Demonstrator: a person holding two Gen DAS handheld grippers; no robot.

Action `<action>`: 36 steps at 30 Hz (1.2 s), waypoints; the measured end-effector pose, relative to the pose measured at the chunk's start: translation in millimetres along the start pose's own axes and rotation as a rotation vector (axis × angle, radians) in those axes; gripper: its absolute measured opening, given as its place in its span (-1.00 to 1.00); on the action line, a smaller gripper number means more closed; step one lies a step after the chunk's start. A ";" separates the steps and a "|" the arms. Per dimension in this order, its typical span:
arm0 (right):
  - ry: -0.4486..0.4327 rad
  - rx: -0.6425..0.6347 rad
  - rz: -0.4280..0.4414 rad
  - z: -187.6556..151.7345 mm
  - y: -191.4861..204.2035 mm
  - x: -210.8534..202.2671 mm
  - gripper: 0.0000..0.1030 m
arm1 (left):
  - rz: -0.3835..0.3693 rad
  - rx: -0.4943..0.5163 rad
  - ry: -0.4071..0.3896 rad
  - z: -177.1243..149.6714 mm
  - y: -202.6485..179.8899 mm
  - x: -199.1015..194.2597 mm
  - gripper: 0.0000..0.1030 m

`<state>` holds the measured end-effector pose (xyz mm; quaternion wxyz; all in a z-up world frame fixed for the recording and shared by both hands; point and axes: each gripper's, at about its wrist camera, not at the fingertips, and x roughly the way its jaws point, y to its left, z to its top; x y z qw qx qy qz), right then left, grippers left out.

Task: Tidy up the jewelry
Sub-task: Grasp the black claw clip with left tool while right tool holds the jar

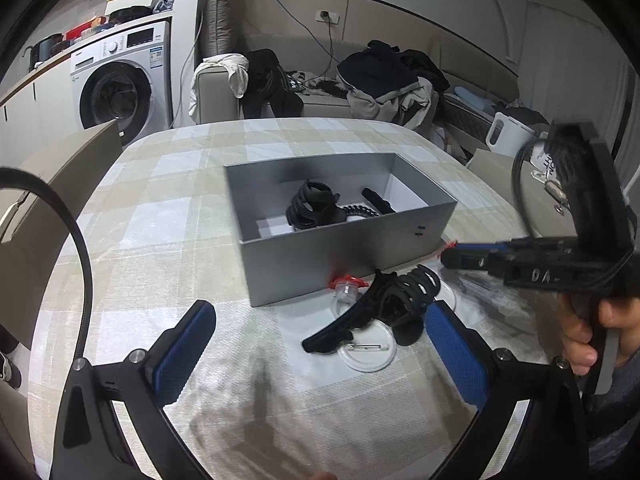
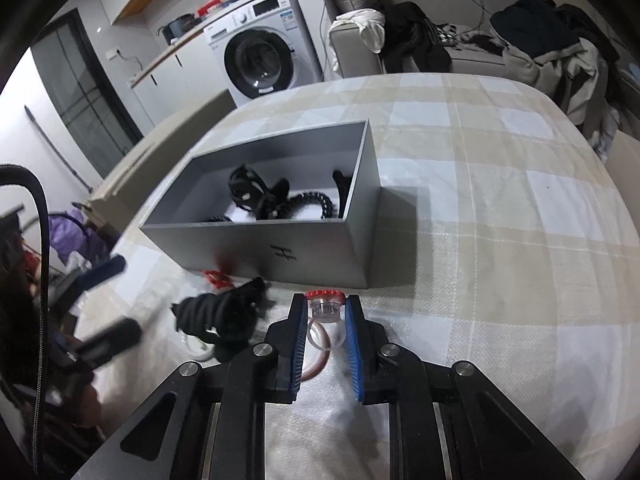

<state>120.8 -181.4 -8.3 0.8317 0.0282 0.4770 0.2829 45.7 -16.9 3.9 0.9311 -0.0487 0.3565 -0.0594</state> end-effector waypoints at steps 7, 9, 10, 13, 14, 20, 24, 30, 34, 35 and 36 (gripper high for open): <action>-0.047 0.032 0.073 6.7 -8.4 -21.8 -0.65 | -0.020 0.032 -0.001 -1.9 -16.9 5.2 0.98; -0.055 0.040 0.071 7.6 -11.0 -23.5 -0.65 | -0.033 0.053 0.007 -0.7 -22.0 8.8 0.96; -0.054 0.045 0.071 7.8 -12.8 -23.6 -0.65 | -0.046 0.060 0.008 -0.4 -23.9 10.2 0.85; -0.049 0.053 0.073 7.1 -16.5 -23.6 -0.65 | -0.094 0.077 0.022 0.2 -28.2 13.4 0.59; -0.049 0.057 0.072 7.4 -17.9 -23.2 -0.65 | -0.111 0.080 0.020 0.1 -28.4 13.1 0.53; -0.045 0.054 0.081 5.2 -16.8 -23.7 -0.65 | -0.119 0.103 0.034 -0.9 -35.8 14.7 0.06; -0.039 0.035 0.081 3.3 -11.7 -22.4 -0.65 | -0.112 0.106 0.041 1.6 -36.9 17.6 -0.03; -0.037 0.022 0.083 3.2 -8.6 -20.8 -0.65 | -0.104 0.097 0.066 3.6 -39.5 24.4 -0.03; -0.037 0.024 0.084 2.9 -9.8 -20.4 -0.65 | -0.106 0.085 0.079 5.1 -39.5 28.8 -0.03; -0.037 0.024 0.084 2.7 -10.0 -20.1 -0.65 | -0.102 0.082 0.082 5.0 -39.7 29.5 -0.04; -0.036 0.024 0.084 2.7 -9.4 -20.0 -0.65 | -0.100 0.074 0.085 4.9 -39.0 30.1 -0.05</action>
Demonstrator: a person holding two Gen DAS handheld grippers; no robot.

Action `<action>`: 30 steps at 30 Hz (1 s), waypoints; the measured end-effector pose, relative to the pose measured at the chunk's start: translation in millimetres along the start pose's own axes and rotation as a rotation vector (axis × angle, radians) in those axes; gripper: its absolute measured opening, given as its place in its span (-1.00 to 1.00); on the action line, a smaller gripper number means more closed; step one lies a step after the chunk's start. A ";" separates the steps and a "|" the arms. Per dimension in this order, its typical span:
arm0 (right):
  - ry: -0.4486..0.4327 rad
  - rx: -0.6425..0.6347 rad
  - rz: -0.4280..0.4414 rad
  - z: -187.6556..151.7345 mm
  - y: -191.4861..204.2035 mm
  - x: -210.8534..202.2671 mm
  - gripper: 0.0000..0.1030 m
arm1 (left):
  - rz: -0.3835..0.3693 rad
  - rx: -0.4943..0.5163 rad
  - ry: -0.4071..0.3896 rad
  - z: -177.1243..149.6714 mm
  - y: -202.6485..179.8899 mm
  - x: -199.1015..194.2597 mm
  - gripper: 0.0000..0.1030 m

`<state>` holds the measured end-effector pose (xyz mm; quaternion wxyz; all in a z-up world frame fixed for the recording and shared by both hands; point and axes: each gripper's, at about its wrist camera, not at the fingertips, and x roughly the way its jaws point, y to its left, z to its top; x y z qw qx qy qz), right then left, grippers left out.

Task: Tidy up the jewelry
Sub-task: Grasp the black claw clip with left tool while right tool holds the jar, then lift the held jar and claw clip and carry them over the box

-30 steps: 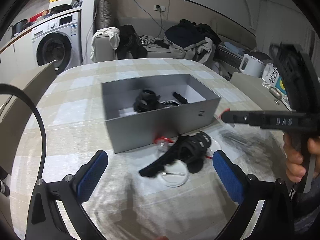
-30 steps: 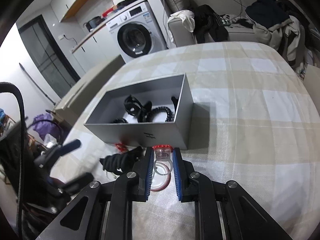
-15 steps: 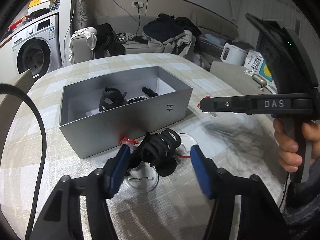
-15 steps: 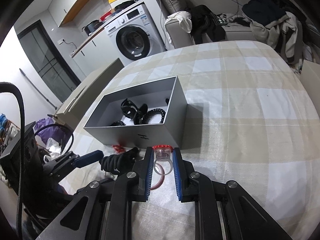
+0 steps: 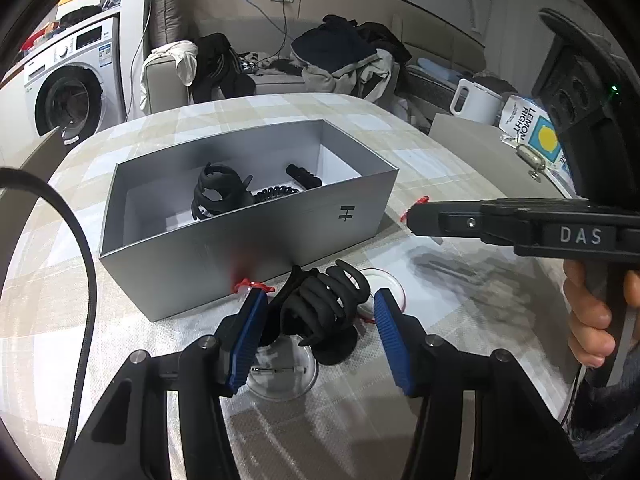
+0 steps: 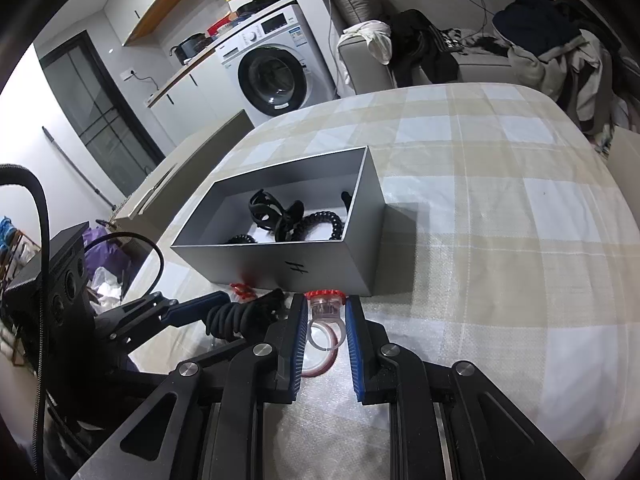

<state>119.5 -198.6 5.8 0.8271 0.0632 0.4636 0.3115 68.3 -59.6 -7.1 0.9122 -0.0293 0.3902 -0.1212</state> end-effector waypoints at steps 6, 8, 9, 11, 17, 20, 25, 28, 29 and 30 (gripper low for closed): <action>0.000 -0.005 0.002 -0.1 1.0 0.0 -0.65 | -0.023 0.005 -0.004 -1.9 -3.8 -3.0 -0.27; -0.002 -0.010 0.005 0.2 2.4 -0.3 -0.65 | -0.028 0.017 -0.008 -2.4 -5.8 -4.6 -0.28; -0.002 -0.012 0.007 0.2 3.0 -0.3 -0.65 | -0.028 0.022 -0.010 -1.9 -6.5 -5.2 -0.28; -0.004 -0.018 0.009 0.2 4.0 -0.9 -0.65 | -0.032 0.026 -0.019 -0.8 -7.3 -7.5 -0.28; -0.017 -0.022 0.019 0.2 4.6 -3.6 -0.65 | -0.041 0.025 -0.048 4.1 -5.8 -14.0 -0.28; -0.025 -0.019 0.031 0.3 4.2 -6.8 -0.65 | -0.042 0.018 -0.071 6.6 -3.0 -19.4 -0.28; -0.061 -0.011 0.069 3.0 5.2 -18.4 -0.65 | -0.039 0.008 -0.124 11.7 0.9 -33.5 -0.28; -0.098 -0.008 0.086 4.7 6.5 -26.7 -0.65 | -0.033 -0.004 -0.165 15.4 5.6 -42.8 -0.28; -0.112 -0.008 0.091 5.2 7.3 -29.5 -0.65 | -0.032 -0.008 -0.178 16.6 7.1 -45.4 -0.28; -0.122 -0.006 0.095 6.1 8.2 -31.7 -0.65 | -0.028 -0.014 -0.190 17.6 9.0 -48.3 -0.28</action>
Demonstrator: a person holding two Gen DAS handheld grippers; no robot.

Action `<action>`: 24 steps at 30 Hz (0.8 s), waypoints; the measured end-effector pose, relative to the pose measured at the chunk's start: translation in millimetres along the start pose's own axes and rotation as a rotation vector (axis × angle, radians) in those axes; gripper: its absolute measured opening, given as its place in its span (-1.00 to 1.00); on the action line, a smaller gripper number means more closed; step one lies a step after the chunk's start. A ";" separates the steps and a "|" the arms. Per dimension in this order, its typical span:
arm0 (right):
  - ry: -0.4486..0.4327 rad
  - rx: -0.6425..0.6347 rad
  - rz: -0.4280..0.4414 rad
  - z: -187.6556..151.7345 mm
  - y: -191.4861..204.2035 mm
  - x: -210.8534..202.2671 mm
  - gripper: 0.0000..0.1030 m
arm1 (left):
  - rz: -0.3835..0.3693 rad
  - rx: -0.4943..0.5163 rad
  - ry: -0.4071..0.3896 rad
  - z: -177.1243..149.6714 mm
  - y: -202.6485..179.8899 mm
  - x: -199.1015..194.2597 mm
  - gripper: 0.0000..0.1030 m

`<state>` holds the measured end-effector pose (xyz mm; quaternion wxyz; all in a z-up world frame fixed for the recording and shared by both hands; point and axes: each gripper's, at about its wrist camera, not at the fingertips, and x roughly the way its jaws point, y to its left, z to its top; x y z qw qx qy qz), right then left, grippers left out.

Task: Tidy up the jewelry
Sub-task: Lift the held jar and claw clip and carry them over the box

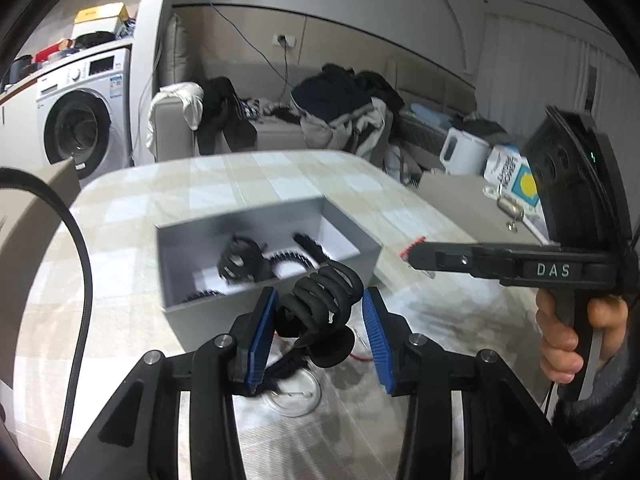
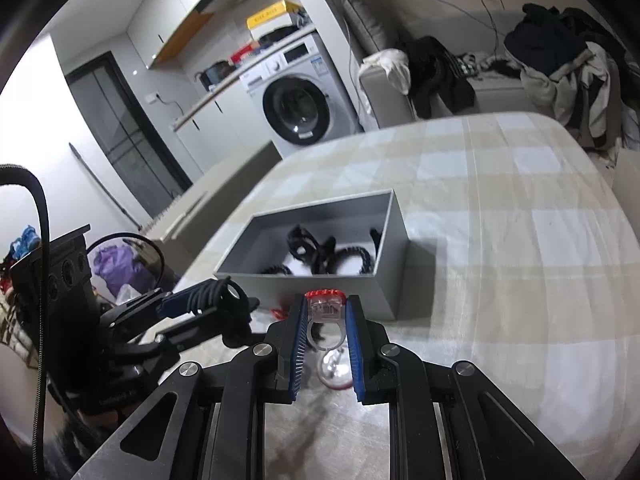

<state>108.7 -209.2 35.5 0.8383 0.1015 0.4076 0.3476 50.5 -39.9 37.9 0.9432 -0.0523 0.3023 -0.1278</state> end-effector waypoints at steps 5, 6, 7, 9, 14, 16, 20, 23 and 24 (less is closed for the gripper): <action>-0.046 0.013 0.027 3.9 3.9 -7.9 -0.65 | 0.011 -0.034 -0.050 6.2 11.1 -10.5 -0.28; -0.053 0.019 0.034 4.7 4.3 -8.7 -0.65 | 0.011 -0.042 -0.058 7.3 13.6 -11.6 -0.28; -0.058 0.024 0.041 5.8 4.4 -9.2 -0.65 | 0.015 -0.048 -0.067 8.1 15.8 -12.0 -0.28; -0.070 0.036 0.059 8.3 4.3 -10.8 -0.65 | 0.028 -0.047 -0.075 9.8 19.1 -11.8 -0.28; -0.094 0.085 0.104 17.4 -0.3 -11.5 -0.64 | 0.062 -0.059 -0.091 14.0 28.7 -9.2 -0.28; -0.090 0.109 0.106 22.4 -3.7 -8.7 -0.64 | 0.068 -0.066 -0.093 15.5 33.1 -7.8 -0.28; -0.088 0.169 0.130 31.4 -10.5 -1.2 -0.64 | 0.069 -0.092 -0.095 21.0 40.6 -6.3 -0.28; -0.092 0.192 0.143 39.4 -10.4 4.5 -0.64 | 0.060 -0.119 -0.098 25.5 44.6 -6.5 -0.28; -0.093 0.193 0.147 42.0 -8.8 6.4 -0.64 | 0.062 -0.122 -0.095 27.6 45.8 -5.6 -0.28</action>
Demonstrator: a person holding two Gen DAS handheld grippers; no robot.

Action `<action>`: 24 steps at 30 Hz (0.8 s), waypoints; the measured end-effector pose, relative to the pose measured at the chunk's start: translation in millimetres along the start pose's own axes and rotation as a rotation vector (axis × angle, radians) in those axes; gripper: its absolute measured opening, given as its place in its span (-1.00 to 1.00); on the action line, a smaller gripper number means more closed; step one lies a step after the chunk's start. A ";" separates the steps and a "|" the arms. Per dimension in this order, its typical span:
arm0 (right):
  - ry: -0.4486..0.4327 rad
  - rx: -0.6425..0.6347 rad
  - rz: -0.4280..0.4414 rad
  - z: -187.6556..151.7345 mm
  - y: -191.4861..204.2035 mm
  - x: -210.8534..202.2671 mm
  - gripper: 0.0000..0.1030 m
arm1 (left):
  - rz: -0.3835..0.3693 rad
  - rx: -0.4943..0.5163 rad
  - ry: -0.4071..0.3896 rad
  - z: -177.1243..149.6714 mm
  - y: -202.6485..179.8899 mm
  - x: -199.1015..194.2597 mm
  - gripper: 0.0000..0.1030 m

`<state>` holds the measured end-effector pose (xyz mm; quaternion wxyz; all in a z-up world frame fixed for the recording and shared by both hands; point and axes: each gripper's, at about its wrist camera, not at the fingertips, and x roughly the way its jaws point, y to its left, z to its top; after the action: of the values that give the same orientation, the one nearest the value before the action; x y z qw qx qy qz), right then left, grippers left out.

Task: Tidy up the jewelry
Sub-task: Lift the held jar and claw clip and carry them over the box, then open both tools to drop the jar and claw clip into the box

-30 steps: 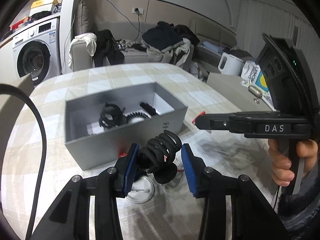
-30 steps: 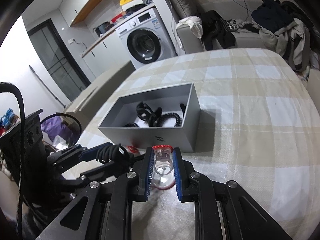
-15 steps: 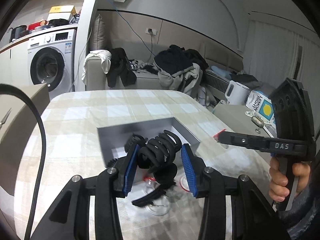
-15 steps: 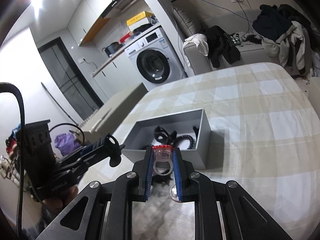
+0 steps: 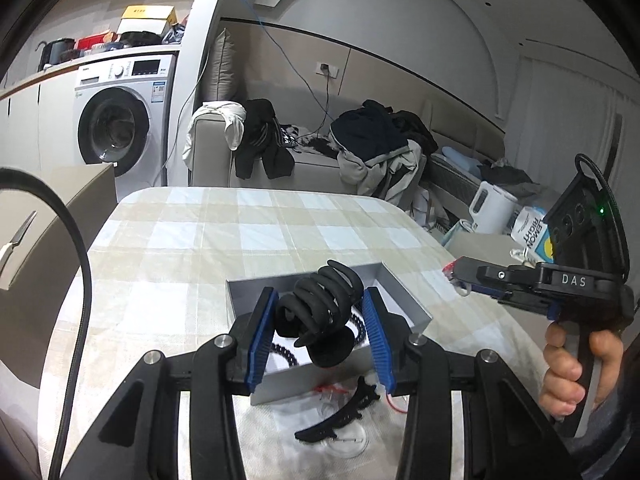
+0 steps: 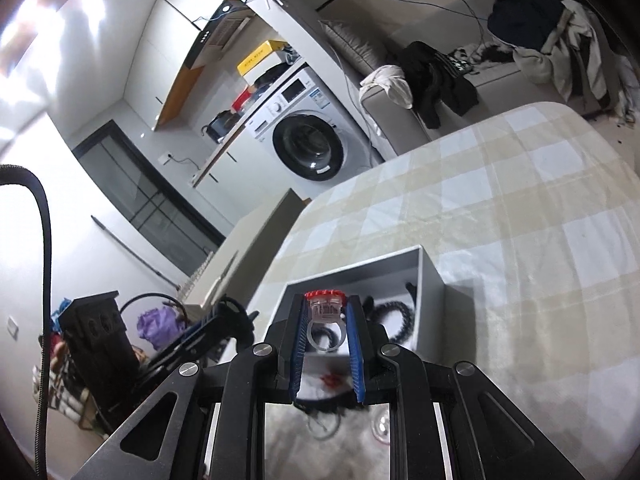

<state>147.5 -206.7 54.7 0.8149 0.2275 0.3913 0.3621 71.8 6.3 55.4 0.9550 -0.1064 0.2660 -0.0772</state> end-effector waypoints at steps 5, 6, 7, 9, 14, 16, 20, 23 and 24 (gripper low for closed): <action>0.017 -0.031 -0.030 7.9 9.8 16.6 -0.61 | 0.032 0.007 0.004 6.1 1.2 6.4 -0.28; 0.025 -0.052 -0.045 8.4 11.7 21.2 -0.61 | 0.034 0.007 0.010 6.2 2.3 9.1 -0.28; 0.040 -0.071 -0.061 8.3 13.0 26.6 -0.61 | 0.033 0.009 0.018 6.1 3.3 12.4 -0.28; 0.056 -0.102 -0.101 6.6 14.5 34.8 -0.62 | 0.039 0.011 0.029 4.6 5.7 16.5 -0.28; 0.088 -0.132 -0.125 1.7 14.5 44.7 -0.64 | 0.057 0.015 0.063 -1.8 11.5 27.2 -0.28; 0.095 -0.137 -0.131 0.9 14.6 47.5 -0.64 | 0.058 0.004 0.080 -3.1 14.5 31.0 -0.28; 0.123 -0.144 -0.147 -0.7 13.1 53.7 -0.63 | 0.058 0.017 0.100 -7.1 14.4 33.1 -0.28; 0.134 -0.145 -0.154 -3.4 10.9 57.2 -0.63 | 0.054 0.048 0.111 -9.4 10.5 33.0 -0.28; 0.138 -0.144 -0.154 -4.2 10.4 58.5 -0.63 | 0.052 0.057 0.119 -9.8 9.4 33.8 -0.28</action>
<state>165.0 -154.8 31.3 0.8258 0.1121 0.4355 0.3404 96.1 6.9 28.3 0.9418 -0.0677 0.3227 -0.0660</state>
